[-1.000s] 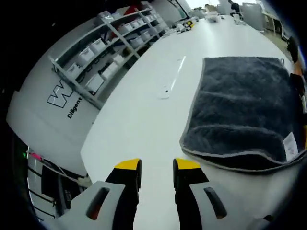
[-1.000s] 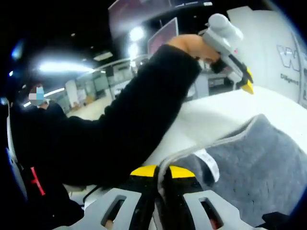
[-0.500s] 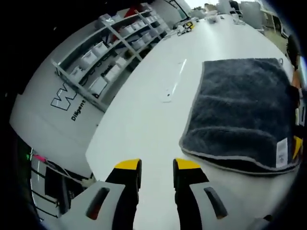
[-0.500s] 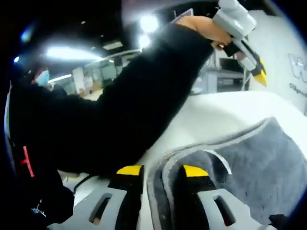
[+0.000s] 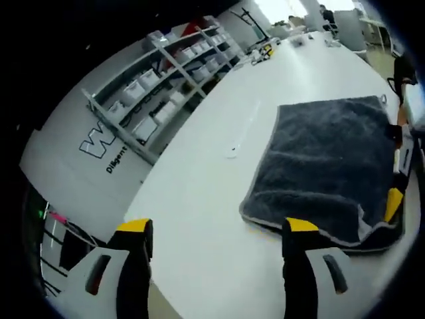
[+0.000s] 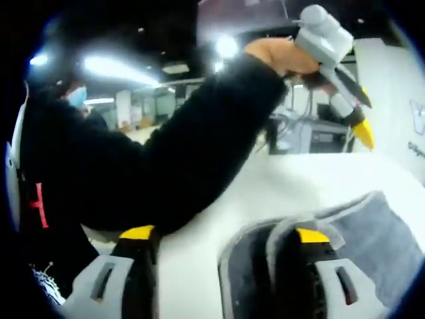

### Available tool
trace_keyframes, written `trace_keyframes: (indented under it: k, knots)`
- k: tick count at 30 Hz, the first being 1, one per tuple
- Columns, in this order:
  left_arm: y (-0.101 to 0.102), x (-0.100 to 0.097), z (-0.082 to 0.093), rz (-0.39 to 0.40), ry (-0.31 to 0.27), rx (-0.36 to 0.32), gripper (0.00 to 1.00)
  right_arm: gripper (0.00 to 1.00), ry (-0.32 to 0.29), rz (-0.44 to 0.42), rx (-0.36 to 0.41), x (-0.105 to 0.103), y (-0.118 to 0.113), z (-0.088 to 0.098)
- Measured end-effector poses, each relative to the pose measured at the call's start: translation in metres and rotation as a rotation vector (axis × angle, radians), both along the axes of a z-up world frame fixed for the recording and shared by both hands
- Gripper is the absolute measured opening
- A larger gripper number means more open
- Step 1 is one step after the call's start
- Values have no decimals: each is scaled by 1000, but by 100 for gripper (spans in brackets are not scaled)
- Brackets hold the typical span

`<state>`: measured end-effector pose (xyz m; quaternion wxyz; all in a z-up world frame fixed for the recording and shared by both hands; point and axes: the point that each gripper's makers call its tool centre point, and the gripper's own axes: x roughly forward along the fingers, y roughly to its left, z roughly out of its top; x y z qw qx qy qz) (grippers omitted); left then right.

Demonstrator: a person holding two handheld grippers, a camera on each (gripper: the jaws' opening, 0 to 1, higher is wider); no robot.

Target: Open the folded towel by lifting each exposed corner and separating the folded layers until the towel lies flat within the target outline without major curled edges

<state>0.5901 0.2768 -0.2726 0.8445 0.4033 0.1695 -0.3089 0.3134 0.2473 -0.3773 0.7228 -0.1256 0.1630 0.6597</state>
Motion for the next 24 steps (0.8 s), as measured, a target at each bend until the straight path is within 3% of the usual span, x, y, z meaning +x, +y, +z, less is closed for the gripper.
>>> trace_keyframes:
  k: [1, 3, 5, 6, 9, 12, 17, 20, 22, 24]
  knots:
    - [3, 1, 0, 18, -5, 0, 92, 96, 6, 32, 7, -6, 0, 2]
    - [7, 3, 5, 57, -34, -21, 98, 92, 37, 131, 13, -29, -1, 3]
    - [8, -2, 6, 56, -49, -17, 100, 91, 57, 183, 1, -43, -1, 0]
    - [8, -7, 10, 40, -84, 5, 100, 91, 42, 206, -22, -48, -1, -4]
    - [12, -20, 15, 50, -121, 13, 100, 89, 33, 195, -113, -45, -4, -22]
    - [21, -37, 26, 96, -176, -7, 100, 89, 61, 191, -92, -43, -1, -19]
    - [32, -78, 52, 202, -265, -206, 100, 98, 42, 190, 0, -44, -2, 14]
    - [24, -109, 64, 181, -295, -351, 100, 99, 8, 196, 27, -44, -10, 28]
    - [20, -128, 69, 204, -258, -510, 100, 99, -27, 191, 32, -44, -17, 34]
    - [19, -140, 72, 214, -263, -560, 100, 99, -46, 174, 44, -43, -24, 40]
